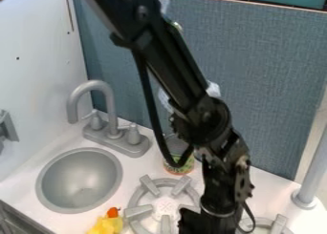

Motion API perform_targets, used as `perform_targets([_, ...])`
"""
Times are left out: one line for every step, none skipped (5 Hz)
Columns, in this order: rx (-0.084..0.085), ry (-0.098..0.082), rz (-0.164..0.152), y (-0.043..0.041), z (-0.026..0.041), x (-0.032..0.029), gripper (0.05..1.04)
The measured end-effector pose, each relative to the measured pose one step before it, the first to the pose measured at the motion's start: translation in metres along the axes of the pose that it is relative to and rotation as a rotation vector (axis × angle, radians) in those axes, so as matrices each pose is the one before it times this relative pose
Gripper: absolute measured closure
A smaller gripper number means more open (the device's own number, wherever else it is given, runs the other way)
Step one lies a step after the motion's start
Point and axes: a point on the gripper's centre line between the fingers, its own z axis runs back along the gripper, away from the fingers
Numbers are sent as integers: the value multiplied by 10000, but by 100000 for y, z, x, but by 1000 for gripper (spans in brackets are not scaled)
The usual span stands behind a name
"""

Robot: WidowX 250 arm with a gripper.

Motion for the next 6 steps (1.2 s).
perform_targets([49,491,30,-545,-773,-224,76])
perform_targets([-73,106,74,-68,-517,-120,76])
perform_targets([-171,95,-334,-46,-837,-79,76])
perform_targets([67,90,-102,267,-205,-101,76])
perform_targets([-69,317,265,907,-719,-217,76])
perform_targets([103,49,-60,309,-168,115,76])
